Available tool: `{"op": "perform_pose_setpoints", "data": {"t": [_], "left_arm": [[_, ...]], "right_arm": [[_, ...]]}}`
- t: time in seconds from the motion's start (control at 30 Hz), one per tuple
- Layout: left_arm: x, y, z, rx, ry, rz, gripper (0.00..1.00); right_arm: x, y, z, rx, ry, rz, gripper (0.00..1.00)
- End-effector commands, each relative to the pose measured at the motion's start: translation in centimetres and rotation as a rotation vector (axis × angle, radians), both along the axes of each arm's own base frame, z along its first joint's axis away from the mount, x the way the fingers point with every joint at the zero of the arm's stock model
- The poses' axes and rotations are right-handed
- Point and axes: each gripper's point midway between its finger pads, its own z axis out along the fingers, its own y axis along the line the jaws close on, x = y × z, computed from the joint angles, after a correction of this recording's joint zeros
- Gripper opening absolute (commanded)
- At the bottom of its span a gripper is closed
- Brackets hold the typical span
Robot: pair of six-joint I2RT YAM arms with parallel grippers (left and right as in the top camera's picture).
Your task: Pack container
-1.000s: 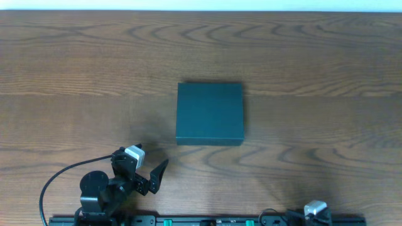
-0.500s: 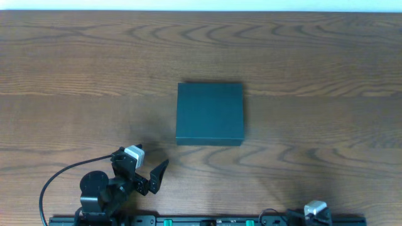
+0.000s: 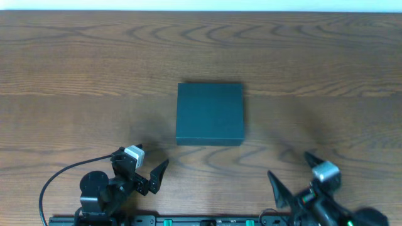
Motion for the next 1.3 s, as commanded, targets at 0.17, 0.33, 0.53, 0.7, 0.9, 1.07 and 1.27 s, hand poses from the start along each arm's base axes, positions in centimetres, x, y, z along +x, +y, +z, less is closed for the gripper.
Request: {"op": "perform_pose_setpoints", "data": {"t": [0.17,0.33,0.53,0.7,0.9,1.07,1.27], "left_arm": [[-0.1,-0.1,-0.7,-0.011,0.022,-0.005,0.95],[-0.1,-0.1,-0.7,-0.011,0.022,-0.005,0.95],[-0.1,-0.1,-0.7,-0.011,0.021,-0.005,0.95],[-0.1,-0.1,-0.7,-0.011,0.021,-0.005,0.95],[-0.1,-0.1,-0.7,-0.011,0.022,-0.005,0.95],[-0.1,-0.1,-0.7,-0.011,0.021,-0.005,0.95],[-0.1,-0.1,-0.7,-0.011,0.022,-0.005,0.95]], "right_arm": [[3.4,-2.0,-9.2,-0.084,0.139,-0.098,0.99],[3.3,-2.8,-15.3,-0.111,0.287,-0.135,0.99],[4.0,-3.6,-14.8,-0.129,0.255,-0.176,0.99],[4.0,-3.6,-14.9,-0.129,0.255,-0.176,0.99],[4.0,-3.6,-14.9,-0.129,0.255,-0.176,0.99],[4.0,-3.6,-14.9,-0.129,0.255,-0.176,0.99],[4.0,-3.6,-14.9,-0.129,0.255,-0.176,0.99]]}}
